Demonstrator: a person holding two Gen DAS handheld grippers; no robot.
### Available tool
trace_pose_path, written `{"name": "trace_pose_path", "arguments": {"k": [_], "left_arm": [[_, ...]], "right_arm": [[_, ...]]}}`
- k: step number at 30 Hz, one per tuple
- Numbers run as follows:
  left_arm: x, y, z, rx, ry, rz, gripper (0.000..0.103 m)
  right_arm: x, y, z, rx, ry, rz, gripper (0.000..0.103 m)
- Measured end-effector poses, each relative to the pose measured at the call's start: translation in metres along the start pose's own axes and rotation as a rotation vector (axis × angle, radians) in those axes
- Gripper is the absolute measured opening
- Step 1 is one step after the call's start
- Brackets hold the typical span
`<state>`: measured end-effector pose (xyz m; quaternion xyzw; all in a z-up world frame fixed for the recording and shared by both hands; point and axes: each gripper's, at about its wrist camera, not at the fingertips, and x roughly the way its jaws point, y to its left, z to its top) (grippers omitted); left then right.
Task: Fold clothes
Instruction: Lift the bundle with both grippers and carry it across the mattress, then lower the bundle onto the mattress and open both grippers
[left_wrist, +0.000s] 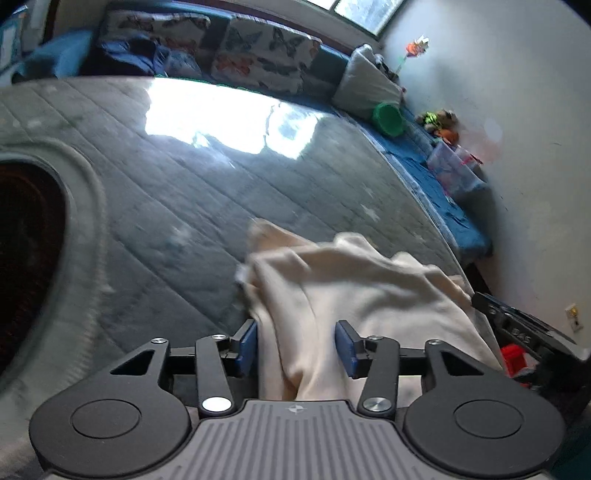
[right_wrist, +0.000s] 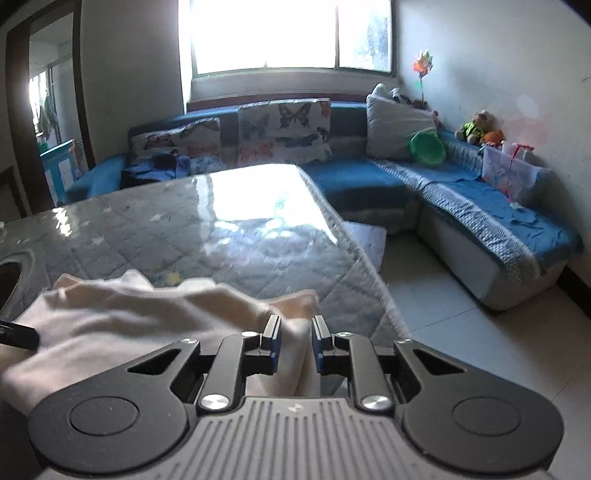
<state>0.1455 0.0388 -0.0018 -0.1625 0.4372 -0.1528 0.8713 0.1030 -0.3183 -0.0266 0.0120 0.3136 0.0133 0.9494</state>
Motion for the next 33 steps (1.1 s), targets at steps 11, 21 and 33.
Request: {"name": "trace_pose_path", "arguments": {"k": [11,21,33], "left_arm": [[-0.002,-0.027,0.016,0.064,-0.085,-0.029,0.045],[0.042,-0.049,0.032,0.089,-0.045,-0.071,0.044],[0.06,-0.043,0.027,0.084,-0.013,-0.06,0.046]], "right_arm": [[0.015,0.031,0.007,-0.027,0.014,0.126,0.02],[0.038,0.049,0.011,-0.035,0.026,0.141,0.02],[0.039,0.064,0.013,-0.083,0.004,0.17,0.035]]}}
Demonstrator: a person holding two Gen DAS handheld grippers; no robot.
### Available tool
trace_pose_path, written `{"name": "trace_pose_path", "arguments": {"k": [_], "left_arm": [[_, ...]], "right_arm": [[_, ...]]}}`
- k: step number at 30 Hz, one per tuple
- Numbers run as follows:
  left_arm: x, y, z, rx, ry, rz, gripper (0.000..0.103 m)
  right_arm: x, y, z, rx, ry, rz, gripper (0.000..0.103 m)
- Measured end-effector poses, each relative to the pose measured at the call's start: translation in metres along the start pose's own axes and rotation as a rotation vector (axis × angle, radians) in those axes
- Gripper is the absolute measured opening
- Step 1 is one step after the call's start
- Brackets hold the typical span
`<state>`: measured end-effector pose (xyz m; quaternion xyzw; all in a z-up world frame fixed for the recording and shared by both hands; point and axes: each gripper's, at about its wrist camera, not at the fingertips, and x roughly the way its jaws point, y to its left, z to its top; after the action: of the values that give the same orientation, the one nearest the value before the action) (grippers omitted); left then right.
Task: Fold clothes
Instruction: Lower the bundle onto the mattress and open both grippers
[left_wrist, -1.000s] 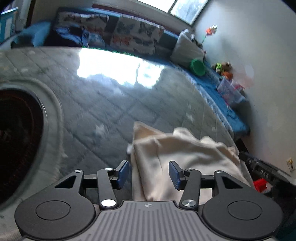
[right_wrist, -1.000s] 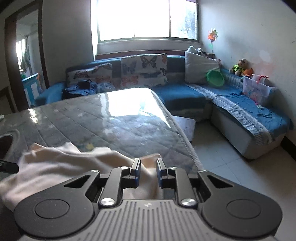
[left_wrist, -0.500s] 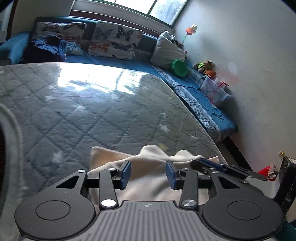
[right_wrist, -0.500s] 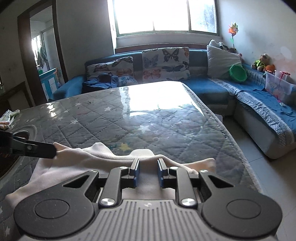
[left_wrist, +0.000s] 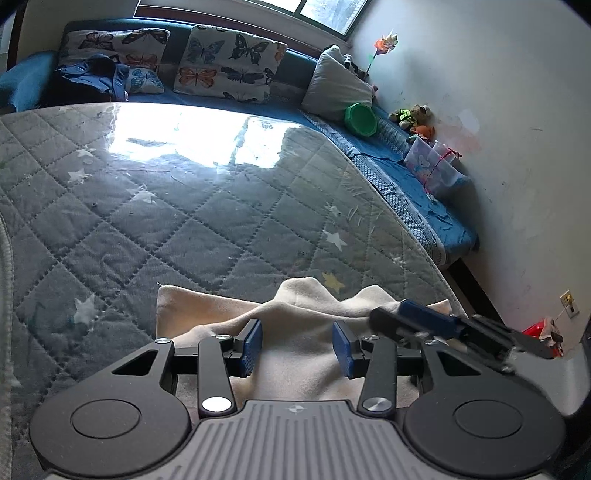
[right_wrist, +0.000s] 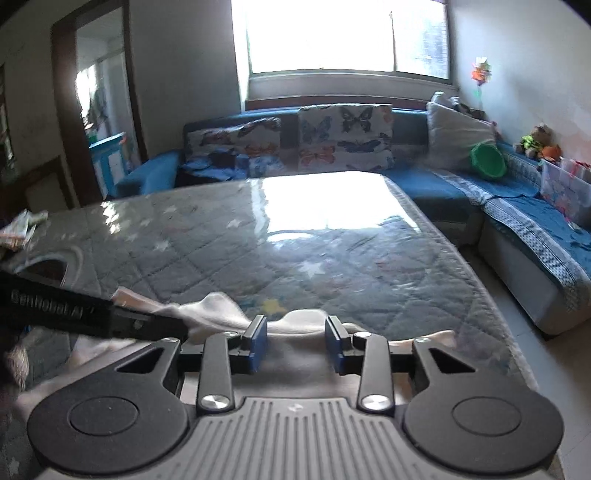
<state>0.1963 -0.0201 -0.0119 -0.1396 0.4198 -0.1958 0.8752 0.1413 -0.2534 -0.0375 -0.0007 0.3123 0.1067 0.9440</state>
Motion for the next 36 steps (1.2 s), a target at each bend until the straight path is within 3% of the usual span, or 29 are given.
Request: {"name": "trace_pose_path", "arguments": {"k": [5,9,13,17,23,26,31,36], "left_arm": [[-0.006,0.001,0.002,-0.012,-0.001,-0.002,0.047],[-0.027,-0.005,-0.003,0.008,-0.021,-0.03,0.048],[-0.049,-0.012,-0.02,0.063,-0.041,-0.051,0.052],[-0.066,-0.018,-0.044,0.109,-0.039,-0.071,0.059],[-0.081,-0.026,-0.078,0.17,-0.037,-0.084,0.067],[-0.082,-0.03,-0.089,0.205,-0.041,-0.08,0.07],[-0.075,-0.026,-0.095,0.202,-0.033,-0.076,0.071],[-0.074,-0.027,-0.1,0.221,-0.038,-0.089,0.078]], "right_arm": [[0.003,0.005,-0.001,-0.02,0.005,-0.011,0.039],[-0.02,0.0,0.0,-0.007,-0.015,0.008,0.045],[-0.049,-0.007,-0.014,-0.019,-0.016,0.012,0.046],[-0.079,-0.016,-0.037,-0.007,-0.012,0.014,0.057],[-0.097,-0.024,-0.063,0.035,-0.016,0.018,0.059],[-0.101,-0.026,-0.069,0.053,-0.031,0.029,0.068],[-0.099,-0.024,-0.076,0.049,-0.037,0.04,0.07],[-0.1,-0.027,-0.074,0.066,-0.038,0.047,0.071]]}}
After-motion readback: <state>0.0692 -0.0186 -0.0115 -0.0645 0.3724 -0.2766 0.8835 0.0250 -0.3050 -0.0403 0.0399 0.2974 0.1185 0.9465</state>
